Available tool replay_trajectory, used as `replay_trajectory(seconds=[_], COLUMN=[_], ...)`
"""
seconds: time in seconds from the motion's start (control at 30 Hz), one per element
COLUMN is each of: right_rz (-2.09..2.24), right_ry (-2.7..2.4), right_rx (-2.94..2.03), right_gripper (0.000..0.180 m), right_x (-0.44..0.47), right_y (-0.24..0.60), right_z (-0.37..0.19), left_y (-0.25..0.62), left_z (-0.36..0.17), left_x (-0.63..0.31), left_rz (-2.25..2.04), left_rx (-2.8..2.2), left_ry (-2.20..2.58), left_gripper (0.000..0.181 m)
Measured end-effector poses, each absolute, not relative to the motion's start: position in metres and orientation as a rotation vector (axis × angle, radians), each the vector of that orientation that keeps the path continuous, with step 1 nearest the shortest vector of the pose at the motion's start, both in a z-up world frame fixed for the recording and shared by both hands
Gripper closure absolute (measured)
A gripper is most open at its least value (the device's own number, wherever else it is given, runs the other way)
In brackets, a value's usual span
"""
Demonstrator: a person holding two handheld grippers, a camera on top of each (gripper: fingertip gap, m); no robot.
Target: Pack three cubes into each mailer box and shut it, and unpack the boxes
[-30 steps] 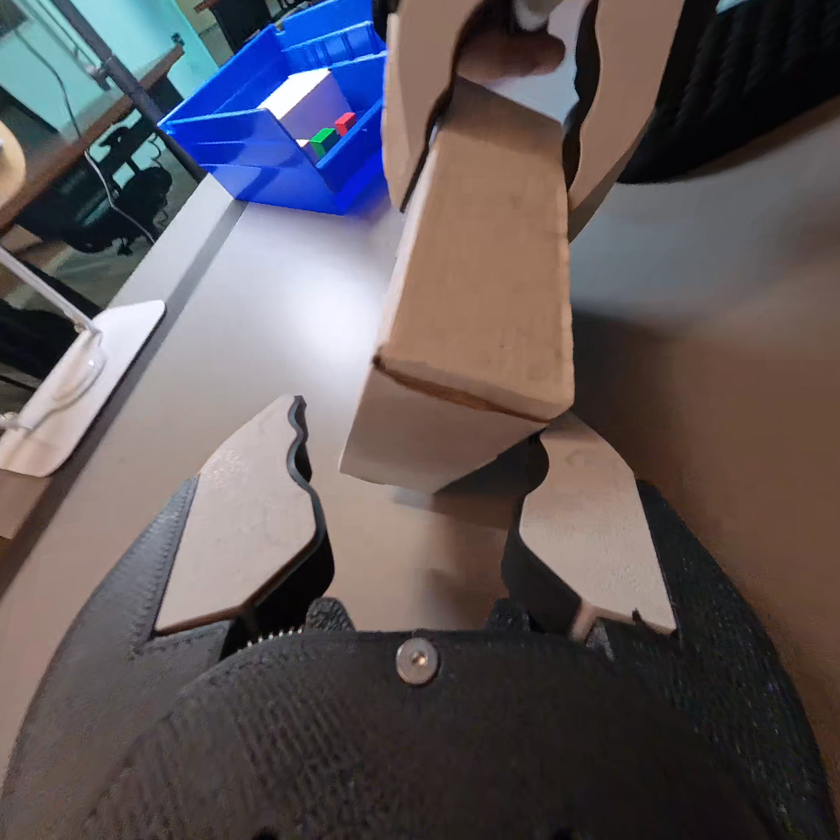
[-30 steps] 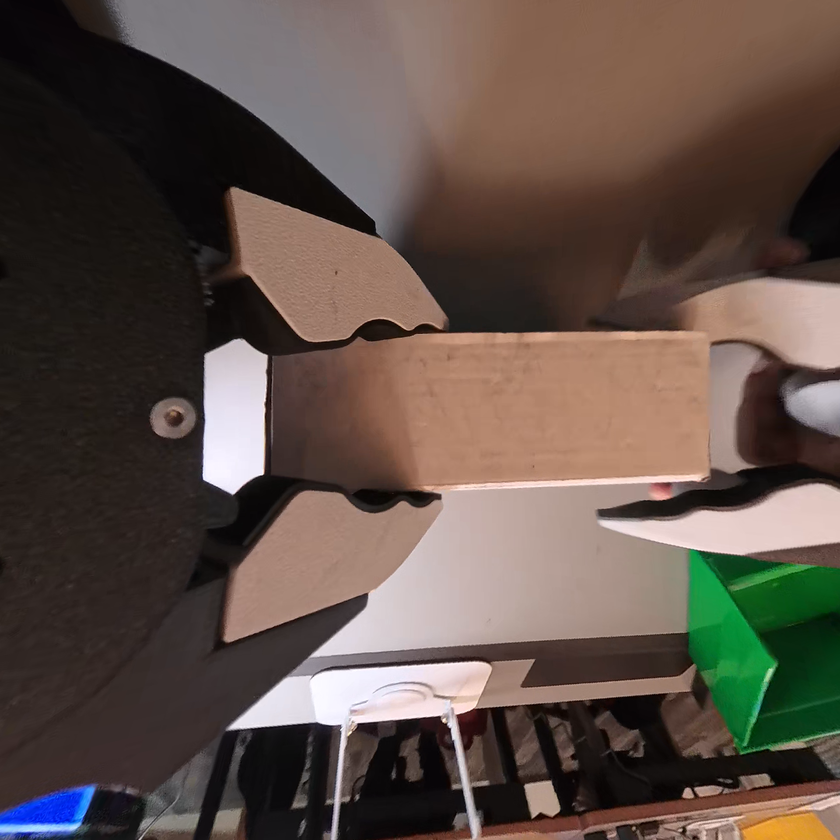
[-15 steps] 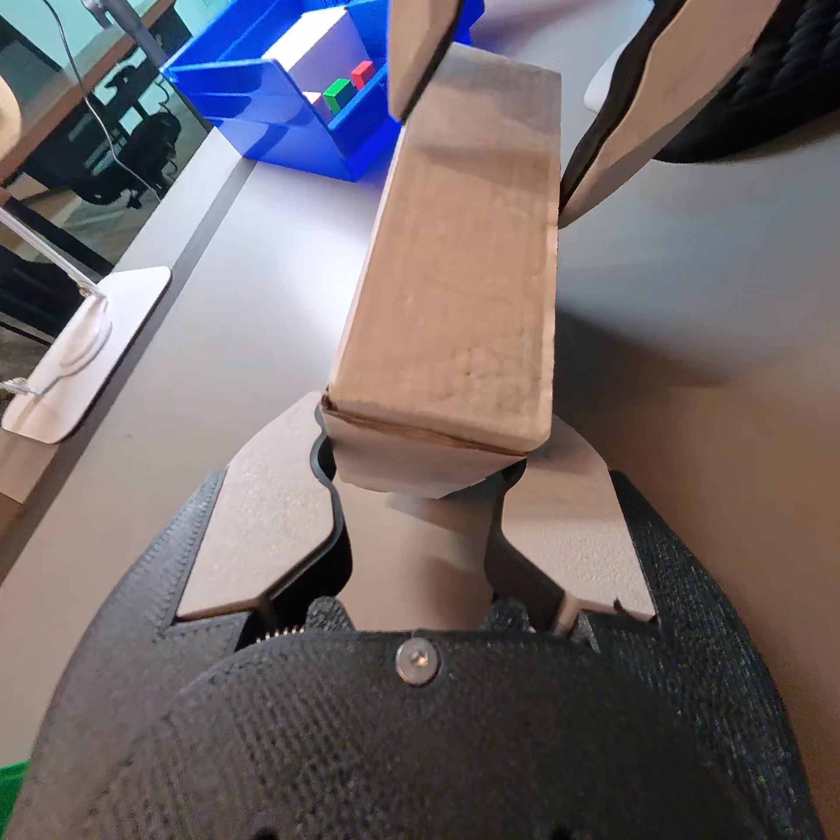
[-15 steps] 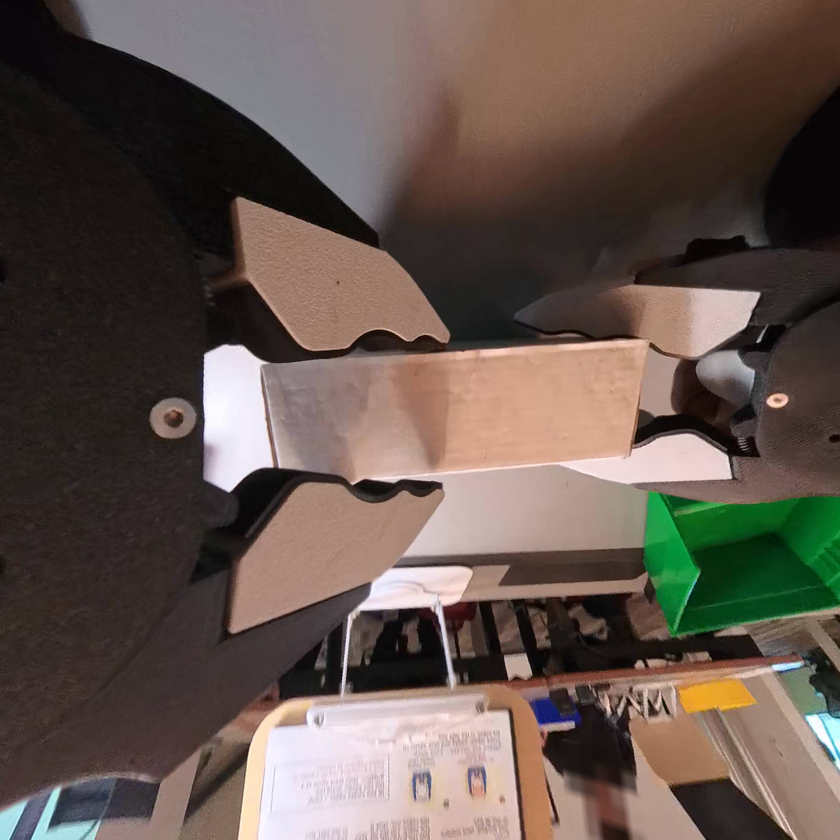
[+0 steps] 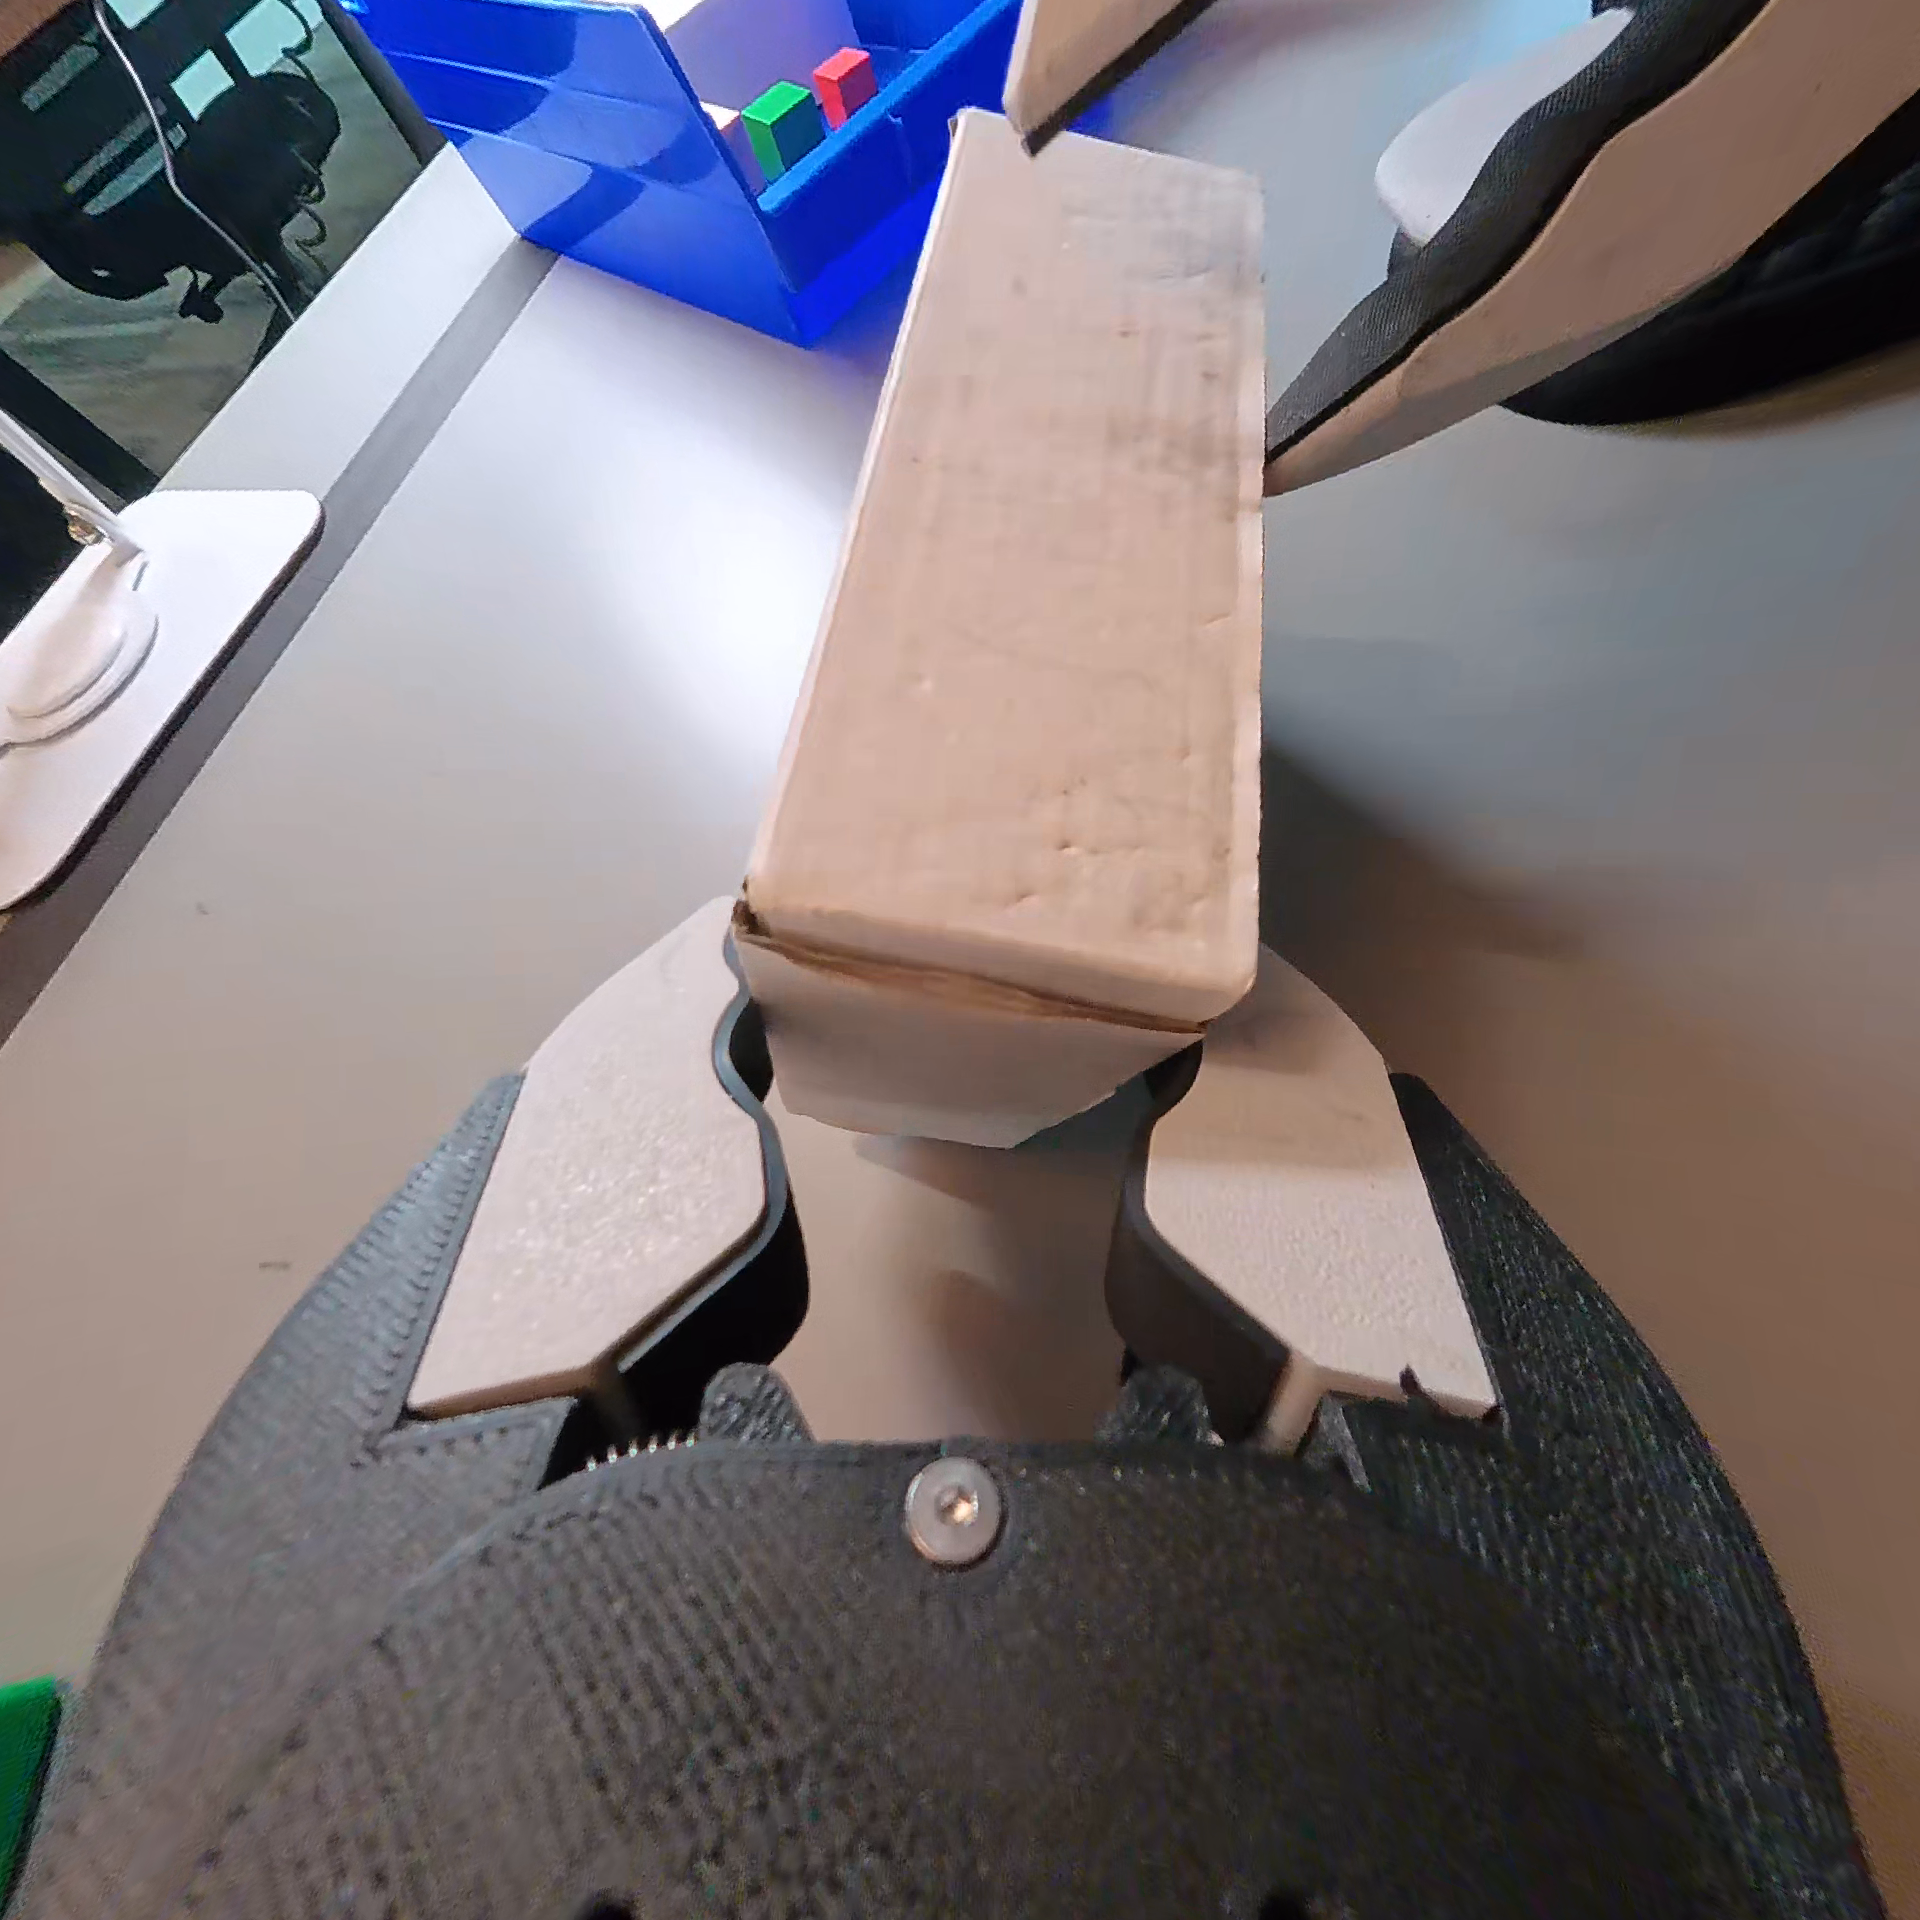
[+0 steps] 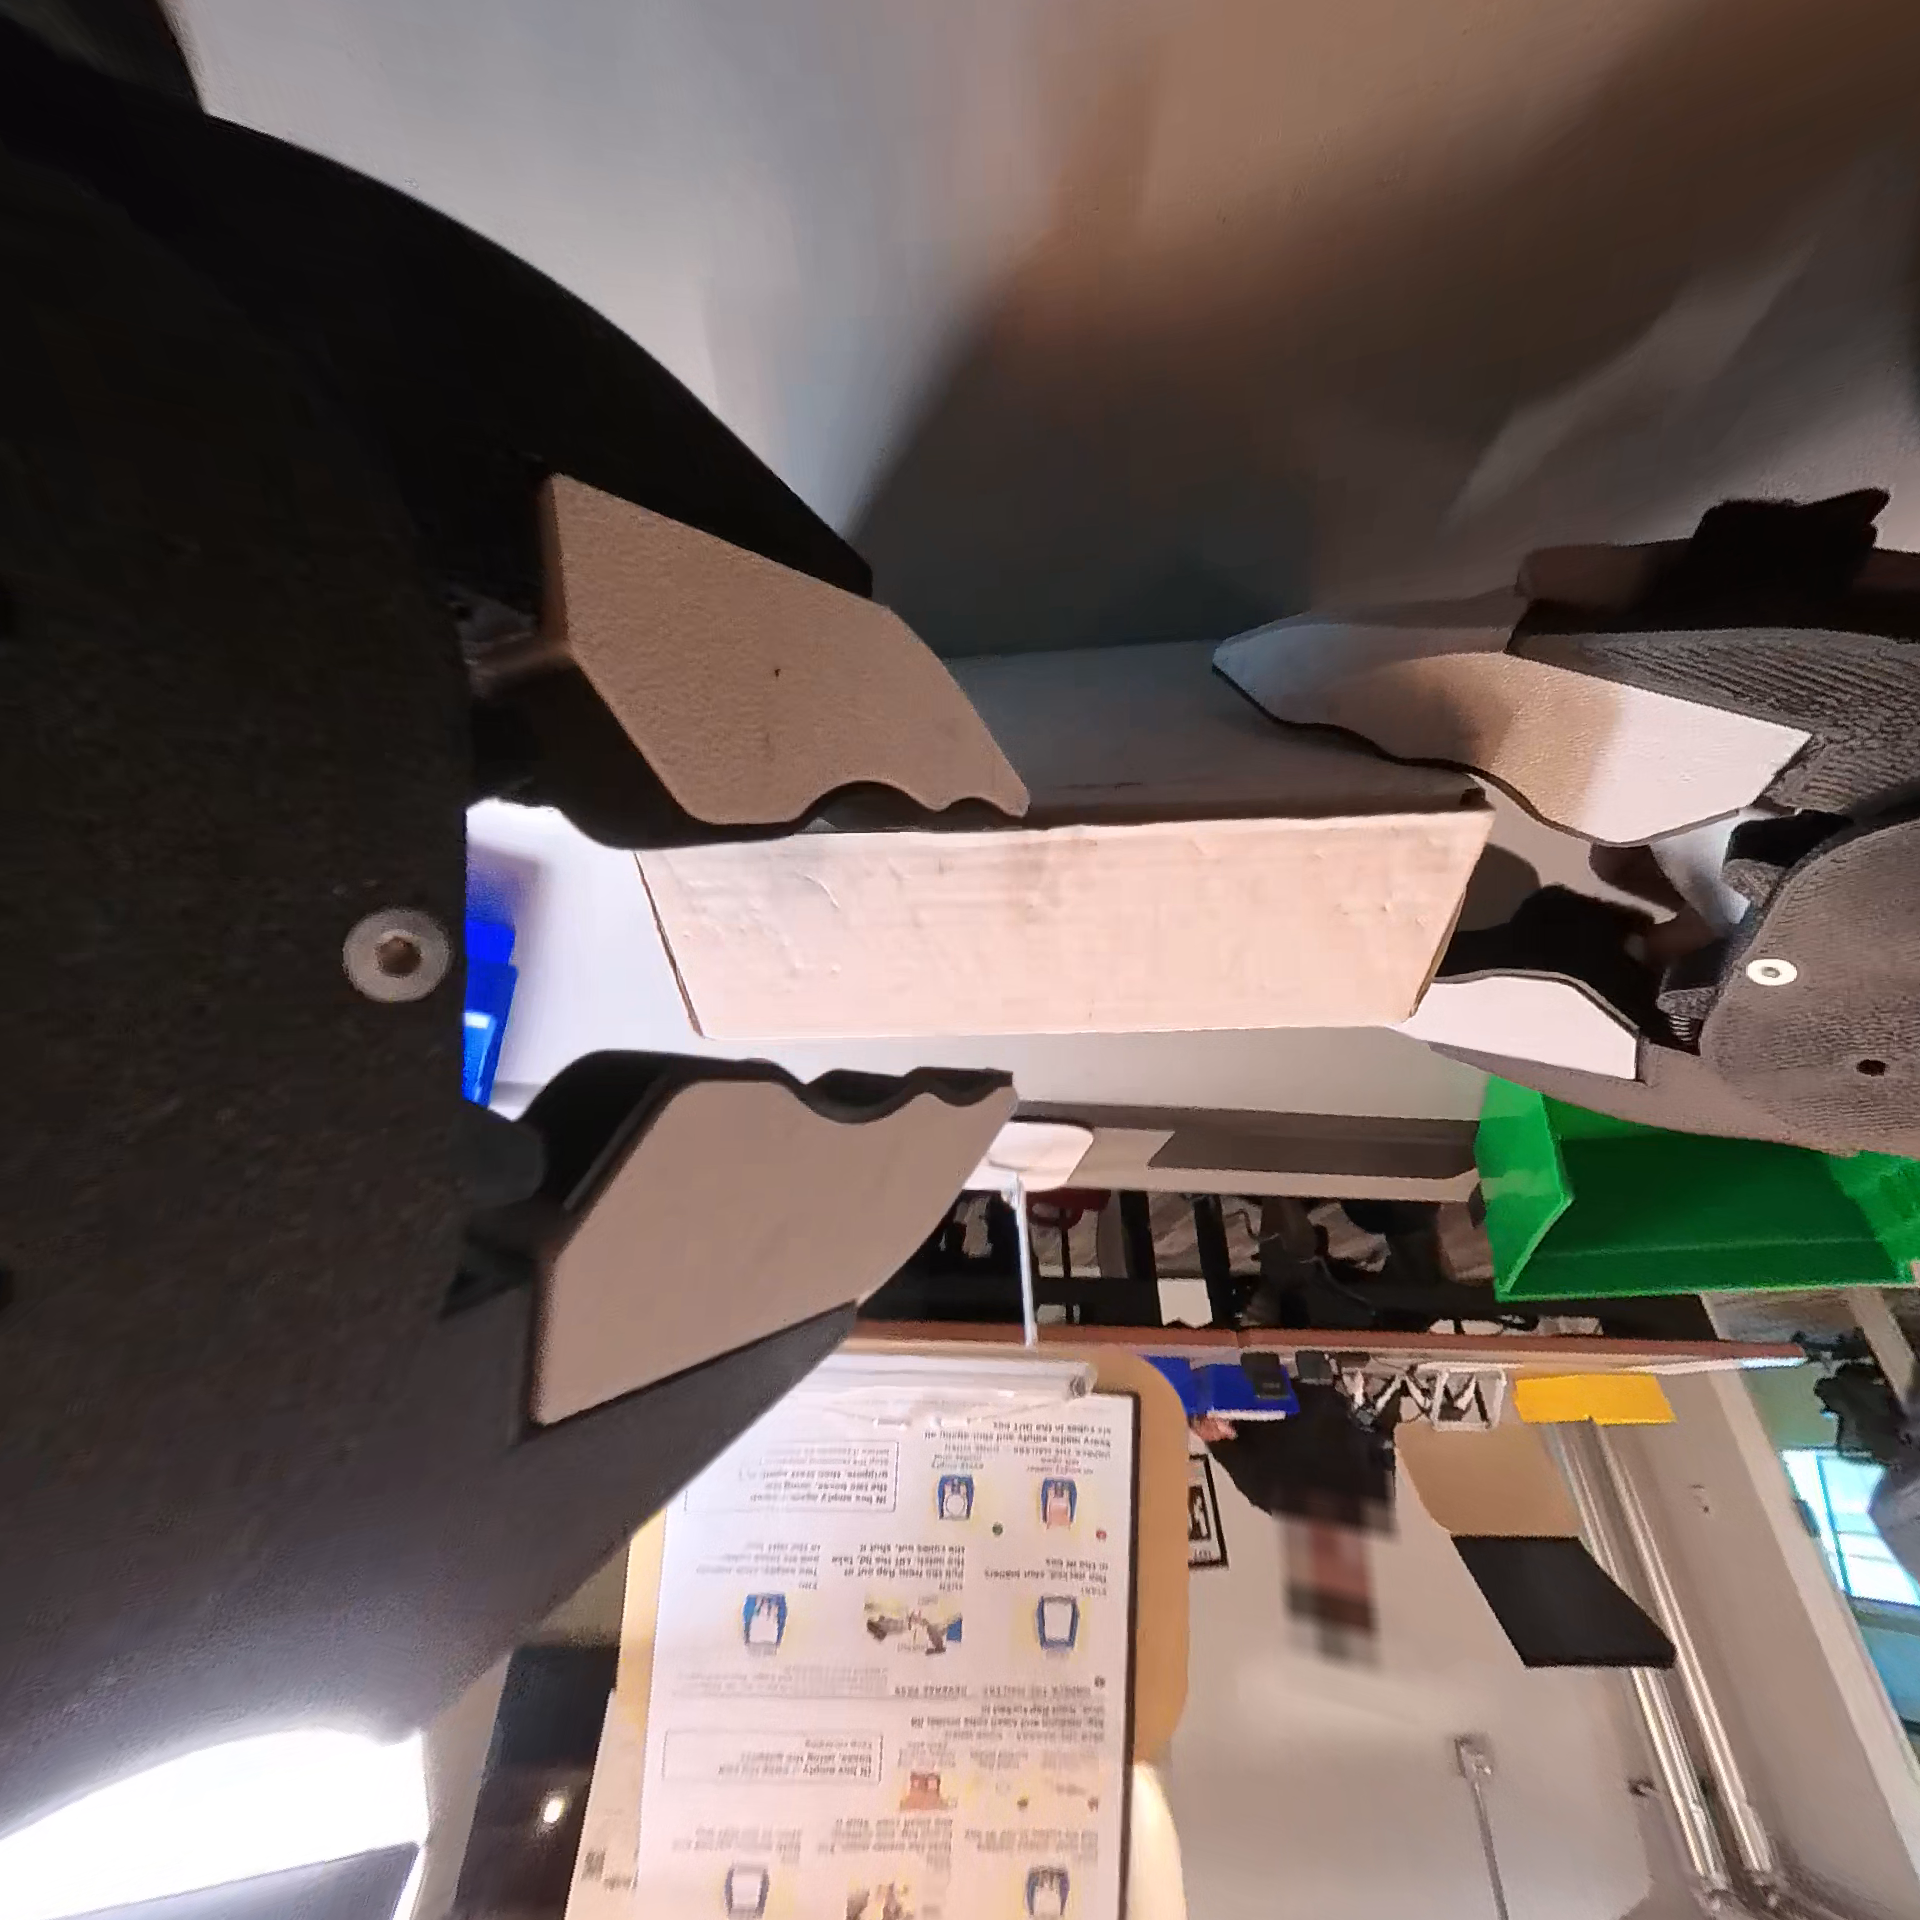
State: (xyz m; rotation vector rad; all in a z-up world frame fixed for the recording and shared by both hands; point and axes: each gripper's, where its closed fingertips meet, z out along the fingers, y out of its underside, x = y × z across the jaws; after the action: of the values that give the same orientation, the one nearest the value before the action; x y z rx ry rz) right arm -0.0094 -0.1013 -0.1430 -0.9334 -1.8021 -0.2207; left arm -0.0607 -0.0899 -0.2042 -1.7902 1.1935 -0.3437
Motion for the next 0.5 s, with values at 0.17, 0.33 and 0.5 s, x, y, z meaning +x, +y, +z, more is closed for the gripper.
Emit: replay_trajectory(seconds=[0.17, 0.33, 0.5], right_rz=[-0.369, -0.47, -0.518], right_ry=[-1.769, -1.703, -1.672], right_rx=[-0.878, -0.854, -0.78], right_gripper=[0.146, 0.156, 0.168], right_x=[-0.013, -0.018, -0.028], right_y=[-0.097, -0.089, -0.082], right_z=[-0.142, -0.141, -0.141], left_y=[-0.09, -0.089, -0.089], left_z=[-0.204, -0.205, -0.206], left_x=[-0.064, -0.067, -0.07], left_rz=[-0.37, -0.4, -0.442], left_rx=[-1.812, -1.844, -1.868], left_ry=[1.183, 1.155, 1.133], left_gripper=[0.112, 0.112, 0.112])
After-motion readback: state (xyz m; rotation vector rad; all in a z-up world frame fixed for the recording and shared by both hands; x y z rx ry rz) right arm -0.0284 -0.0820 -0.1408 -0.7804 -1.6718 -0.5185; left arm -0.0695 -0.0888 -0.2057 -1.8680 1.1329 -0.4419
